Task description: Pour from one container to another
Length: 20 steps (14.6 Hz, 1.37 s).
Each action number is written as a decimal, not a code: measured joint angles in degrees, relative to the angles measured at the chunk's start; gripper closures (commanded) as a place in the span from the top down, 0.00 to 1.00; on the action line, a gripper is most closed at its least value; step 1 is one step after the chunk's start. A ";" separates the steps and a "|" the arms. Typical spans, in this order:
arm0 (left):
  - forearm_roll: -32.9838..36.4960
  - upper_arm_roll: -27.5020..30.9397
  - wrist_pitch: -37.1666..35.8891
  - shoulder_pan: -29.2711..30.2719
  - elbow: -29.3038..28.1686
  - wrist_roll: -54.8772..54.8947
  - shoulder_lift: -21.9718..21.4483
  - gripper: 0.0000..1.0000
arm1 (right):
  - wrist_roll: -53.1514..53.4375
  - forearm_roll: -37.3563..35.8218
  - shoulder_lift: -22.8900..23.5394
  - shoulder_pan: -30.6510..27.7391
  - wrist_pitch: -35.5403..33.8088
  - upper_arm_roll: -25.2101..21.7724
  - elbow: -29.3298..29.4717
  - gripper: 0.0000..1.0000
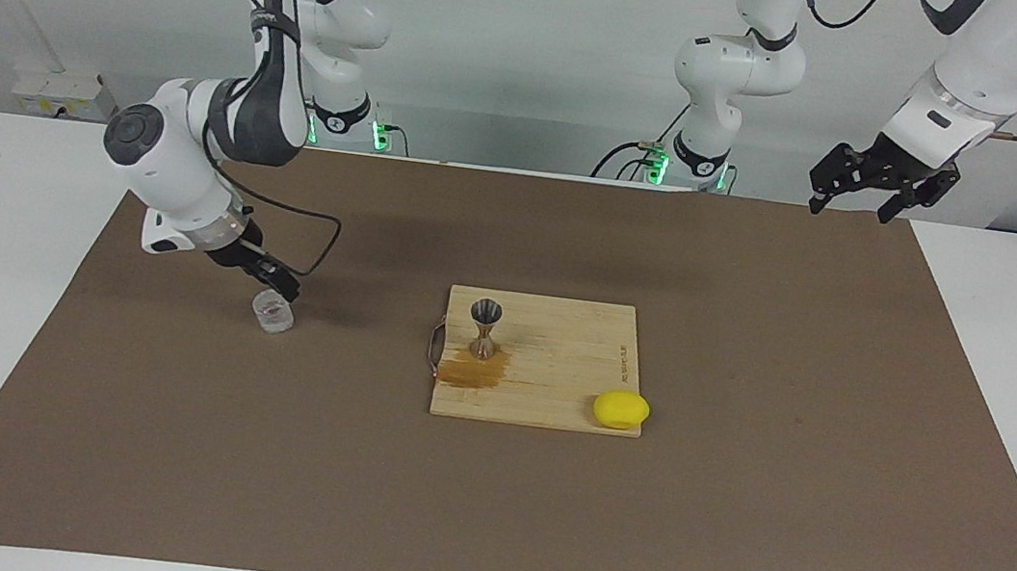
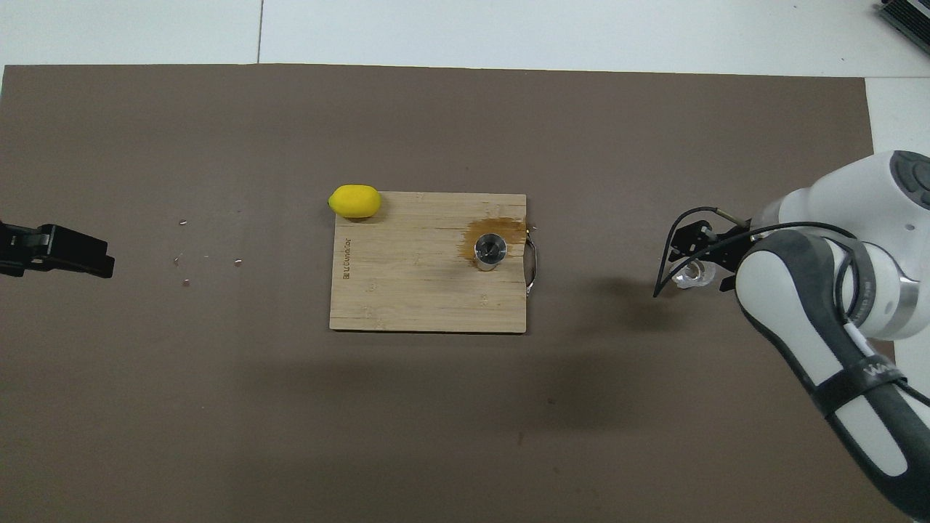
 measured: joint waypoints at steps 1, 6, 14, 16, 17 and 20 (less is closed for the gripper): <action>0.00 0.00 0.00 0.00 0.00 0.00 0.00 1.00 | 0.00 -1.35 -0.68 1.51 -0.03 0.03 0.47 1.00; 0.00 0.00 0.00 0.00 0.00 0.00 0.00 1.00 | -0.05 -8.26 -3.74 6.37 -10.12 0.18 9.23 1.00; 0.00 0.00 0.00 0.00 0.00 0.00 0.00 1.00 | -2.07 -10.77 -4.22 6.24 -26.14 0.08 27.17 1.00; 0.00 0.00 0.00 0.00 0.00 0.00 0.00 1.00 | -2.58 -10.90 -4.17 6.05 -27.61 0.04 29.50 1.00; 0.00 0.00 0.00 0.00 0.00 0.00 0.00 1.00 | -2.63 -10.90 -4.16 5.97 -28.36 -0.02 29.89 1.00; 0.00 0.00 0.00 0.00 0.00 0.00 0.00 1.00 | -3.57 -10.90 -4.30 5.51 -29.49 -0.13 28.36 1.00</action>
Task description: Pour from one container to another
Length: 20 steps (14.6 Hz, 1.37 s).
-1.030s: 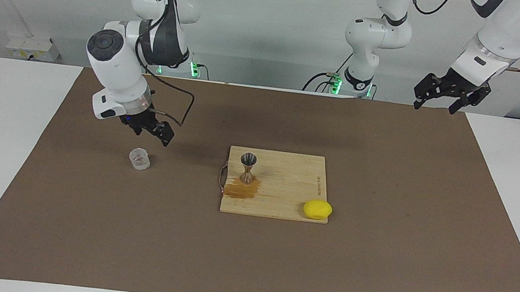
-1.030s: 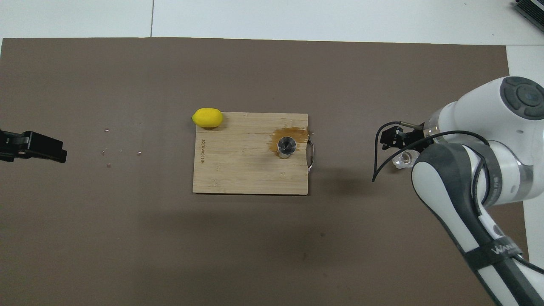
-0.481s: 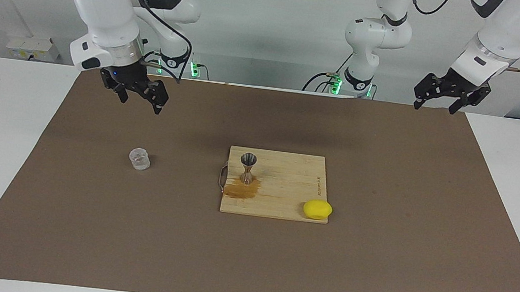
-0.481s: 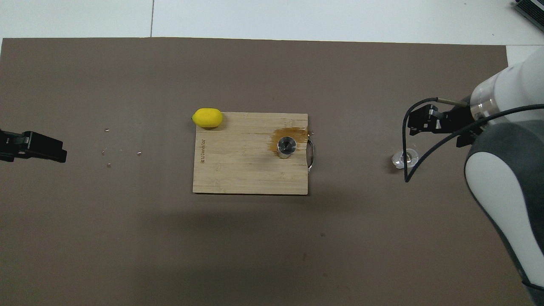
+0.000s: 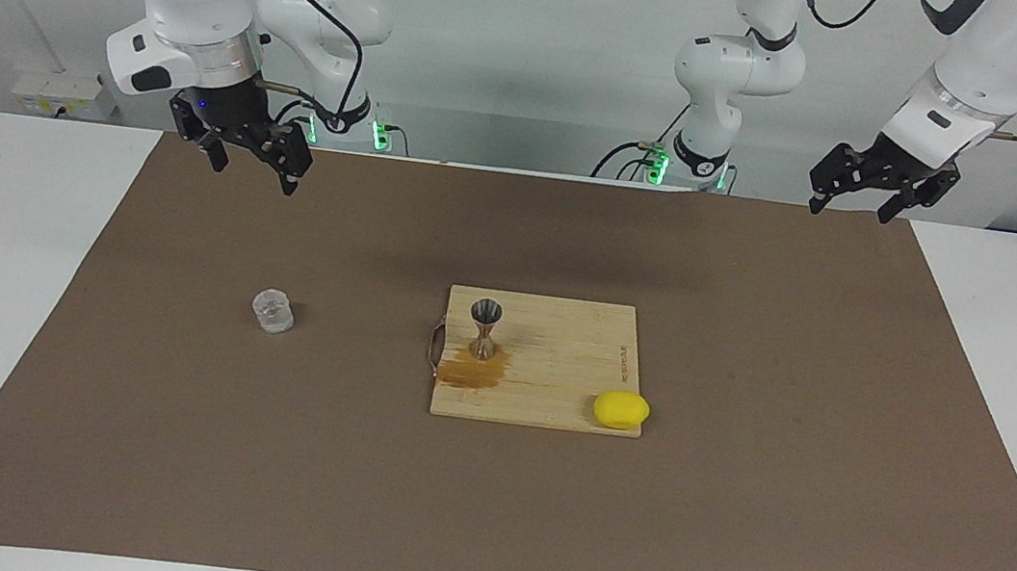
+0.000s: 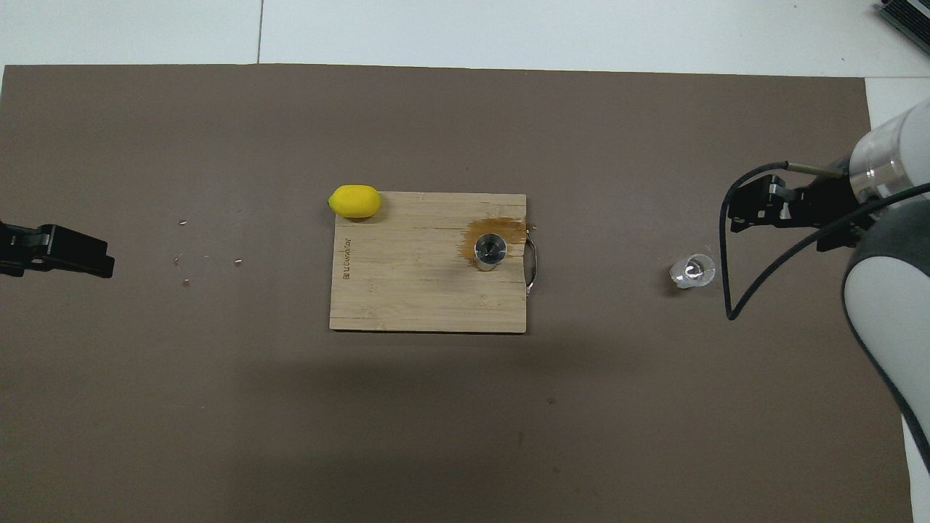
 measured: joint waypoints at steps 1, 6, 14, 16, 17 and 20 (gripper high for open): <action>0.00 0.00 0.00 0.00 0.00 0.00 0.00 1.00 | -0.30 0.00 -0.14 -0.21 0.19 -0.01 -0.80 1.00; 0.00 0.00 0.00 0.00 0.00 0.00 0.00 1.00 | -0.62 0.67 -1.48 -0.41 1.53 -0.02 -3.80 1.00; 0.00 0.00 0.00 0.00 0.00 0.00 0.00 1.00 | -2.12 2.02 -4.48 -1.22 3.99 -0.04 -8.01 1.00; 0.00 0.00 0.00 0.00 0.00 0.00 0.00 1.00 | -2.19 2.02 -4.51 -1.23 4.00 -0.03 -8.07 1.00; 0.00 0.00 0.00 0.00 0.00 0.00 0.00 1.00 | -2.20 2.05 -4.51 -1.23 4.04 -0.03 -8.07 1.00; 0.00 0.00 0.00 0.00 0.00 0.00 0.00 1.00 | -2.42 2.25 -4.51 -1.22 4.25 -0.03 -8.07 1.00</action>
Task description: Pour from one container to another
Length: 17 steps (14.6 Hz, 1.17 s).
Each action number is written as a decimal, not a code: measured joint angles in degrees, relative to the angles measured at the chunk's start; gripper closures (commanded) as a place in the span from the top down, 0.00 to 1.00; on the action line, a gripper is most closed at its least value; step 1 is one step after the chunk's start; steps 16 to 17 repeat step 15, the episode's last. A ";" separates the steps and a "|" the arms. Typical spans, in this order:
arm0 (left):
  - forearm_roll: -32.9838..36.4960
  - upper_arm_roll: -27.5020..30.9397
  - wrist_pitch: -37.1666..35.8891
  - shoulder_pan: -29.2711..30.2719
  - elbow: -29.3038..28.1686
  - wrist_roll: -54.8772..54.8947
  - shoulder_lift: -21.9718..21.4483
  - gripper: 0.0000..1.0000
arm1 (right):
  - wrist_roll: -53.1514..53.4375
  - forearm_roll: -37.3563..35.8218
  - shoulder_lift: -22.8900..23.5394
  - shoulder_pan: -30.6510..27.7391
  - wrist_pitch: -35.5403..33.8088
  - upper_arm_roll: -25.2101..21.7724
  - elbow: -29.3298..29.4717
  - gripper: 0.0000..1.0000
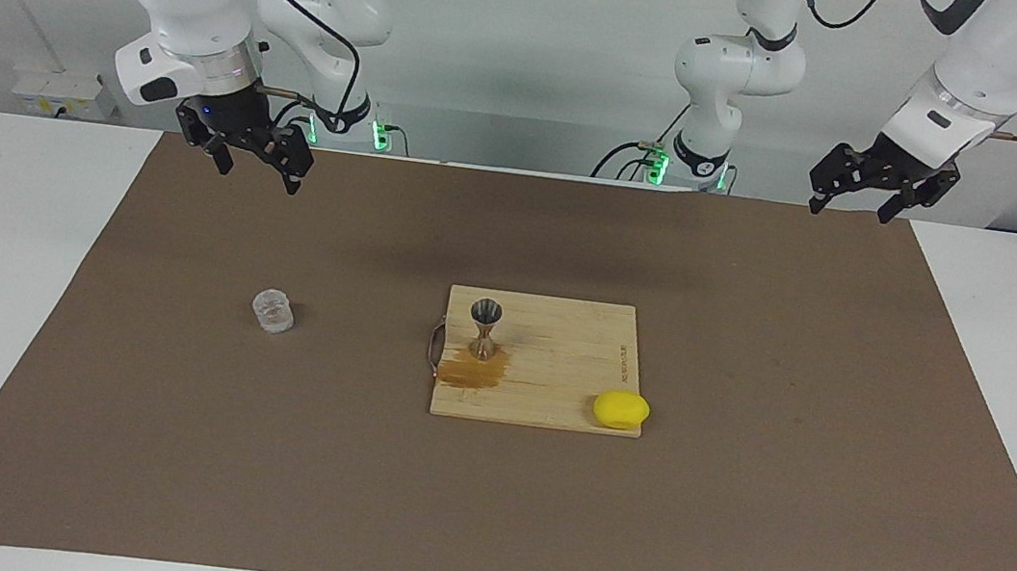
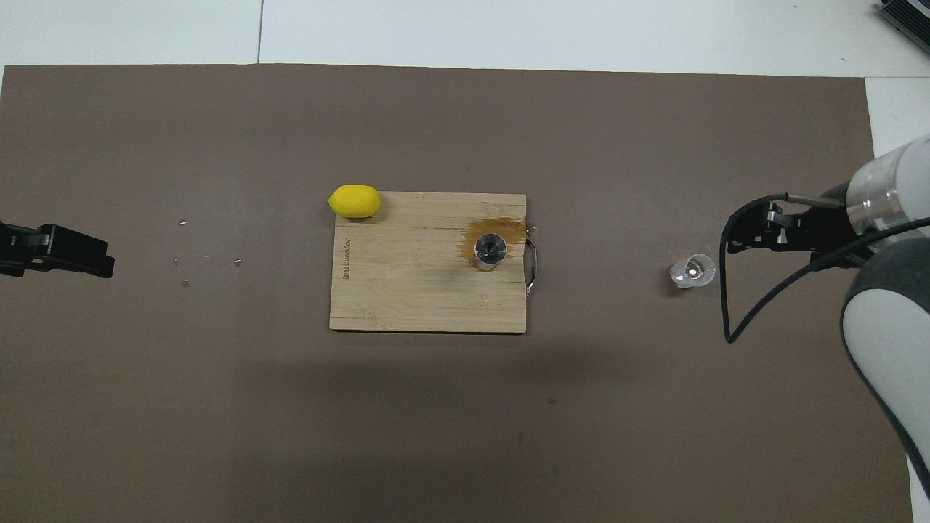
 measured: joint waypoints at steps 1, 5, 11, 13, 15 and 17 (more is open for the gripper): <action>0.00 0.00 0.00 0.00 0.00 0.00 0.00 1.00 | -0.25 0.06 0.00 0.01 0.03 0.00 0.00 1.00; 0.00 0.00 0.00 0.00 0.00 0.00 0.00 1.00 | -1.95 0.16 -0.06 0.01 0.03 0.00 0.01 1.00; 0.00 0.00 0.00 0.00 0.00 0.00 0.00 1.00 | -2.08 0.19 -0.10 0.01 0.00 0.00 0.01 1.00; 0.00 0.00 0.00 0.00 0.00 0.00 0.00 1.00 | -2.08 0.22 -0.11 0.01 0.00 0.00 0.01 1.00; 0.00 0.00 0.00 0.00 0.00 0.00 0.00 1.00 | -2.08 0.22 -0.11 0.01 0.00 0.00 0.01 1.00; 0.00 0.00 0.00 0.00 0.00 0.00 0.00 1.00 | -2.08 0.22 -0.11 0.01 0.00 0.00 0.01 1.00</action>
